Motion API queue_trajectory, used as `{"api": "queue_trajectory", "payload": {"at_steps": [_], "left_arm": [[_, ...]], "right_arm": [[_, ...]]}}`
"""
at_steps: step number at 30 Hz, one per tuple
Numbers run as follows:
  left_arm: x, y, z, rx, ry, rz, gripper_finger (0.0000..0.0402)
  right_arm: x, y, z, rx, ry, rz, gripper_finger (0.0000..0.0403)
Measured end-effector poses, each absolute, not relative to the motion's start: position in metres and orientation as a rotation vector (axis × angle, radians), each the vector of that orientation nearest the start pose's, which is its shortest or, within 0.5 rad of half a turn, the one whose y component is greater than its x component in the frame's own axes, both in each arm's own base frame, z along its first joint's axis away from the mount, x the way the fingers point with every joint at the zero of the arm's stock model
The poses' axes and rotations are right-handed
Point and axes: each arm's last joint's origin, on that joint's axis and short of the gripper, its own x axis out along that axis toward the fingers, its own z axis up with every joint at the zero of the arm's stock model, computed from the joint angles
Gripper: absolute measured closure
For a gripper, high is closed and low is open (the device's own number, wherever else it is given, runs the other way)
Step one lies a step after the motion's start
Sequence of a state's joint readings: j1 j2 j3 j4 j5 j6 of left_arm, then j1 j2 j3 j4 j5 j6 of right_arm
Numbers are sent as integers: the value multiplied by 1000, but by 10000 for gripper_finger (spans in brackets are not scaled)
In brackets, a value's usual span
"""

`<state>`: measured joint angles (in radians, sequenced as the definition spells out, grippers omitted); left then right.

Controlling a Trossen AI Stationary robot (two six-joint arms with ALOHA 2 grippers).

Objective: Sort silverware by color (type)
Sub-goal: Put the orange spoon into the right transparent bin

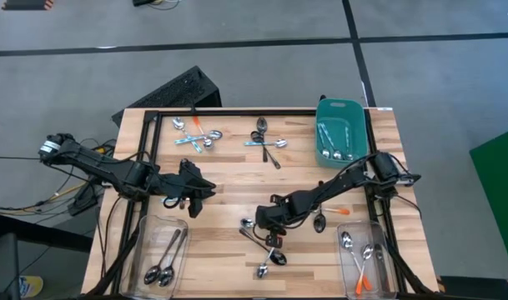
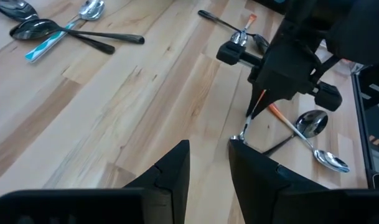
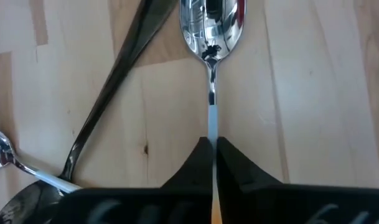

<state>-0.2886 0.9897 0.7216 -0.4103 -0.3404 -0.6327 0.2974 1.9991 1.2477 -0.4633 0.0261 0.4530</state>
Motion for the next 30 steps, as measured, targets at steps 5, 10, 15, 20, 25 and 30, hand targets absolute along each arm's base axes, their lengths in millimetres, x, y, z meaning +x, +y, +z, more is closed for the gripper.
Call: {"api": "queue_trajectory", "payload": {"at_steps": [5, 10, 15, 20, 25, 30], "left_arm": [[196, -48, 257, -389, 599, 257, 303], [195, -47, 256, -373, 602, 283, 303], [198, -45, 253, -352, 598, 329, 303], [204, -43, 249, -322, 609, 344, 303], [213, -43, 249, -309, 585, 312, 303], [217, -45, 248, -329, 575, 282, 303]], "right_arm": [[364, 106, 145, 275, 1286, -85, 394], [359, 102, 196, 382, 1328, -138, 396], [341, 100, 249, 482, 1320, -243, 396], [334, 98, 273, 568, 1180, -332, 375], [356, 107, 243, 550, 1162, -348, 326], [375, 117, 202, 498, 1209, -338, 292]]}}
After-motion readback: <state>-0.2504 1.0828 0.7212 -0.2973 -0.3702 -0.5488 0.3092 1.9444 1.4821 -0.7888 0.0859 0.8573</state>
